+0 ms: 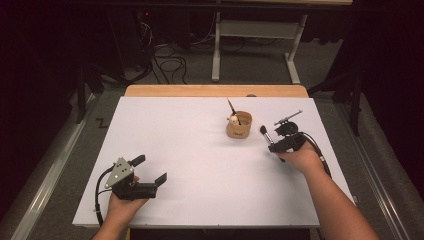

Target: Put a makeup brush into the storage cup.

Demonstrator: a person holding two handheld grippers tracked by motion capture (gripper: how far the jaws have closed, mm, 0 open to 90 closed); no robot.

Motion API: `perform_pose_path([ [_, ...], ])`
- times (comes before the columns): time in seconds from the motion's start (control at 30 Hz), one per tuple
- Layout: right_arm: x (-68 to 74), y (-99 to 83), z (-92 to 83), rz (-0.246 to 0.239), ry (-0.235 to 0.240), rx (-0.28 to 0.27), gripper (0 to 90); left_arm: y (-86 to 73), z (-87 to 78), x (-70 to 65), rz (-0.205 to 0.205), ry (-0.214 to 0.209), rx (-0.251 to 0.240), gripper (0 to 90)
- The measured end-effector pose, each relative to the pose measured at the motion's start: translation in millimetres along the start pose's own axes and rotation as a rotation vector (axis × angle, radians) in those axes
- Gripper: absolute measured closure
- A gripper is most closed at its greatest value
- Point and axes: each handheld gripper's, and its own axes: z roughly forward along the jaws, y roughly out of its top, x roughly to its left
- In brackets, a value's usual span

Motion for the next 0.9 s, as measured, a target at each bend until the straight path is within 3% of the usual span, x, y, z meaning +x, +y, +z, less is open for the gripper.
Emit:
perform_pose_path([
  [0.67, -3.4, -0.2, 3.0, 0.027, -0.014, 0.027, 63.8, -0.4, 0.5, -0.1, 0.004, -0.003, 0.01, 0.5],
  [0.9, -1.4, 0.8, 5.8, 0.012, 0.0, 0.036, 68.9, -0.4, 0.4, 0.1, 0.003, -0.002, 0.008, 0.6],
])
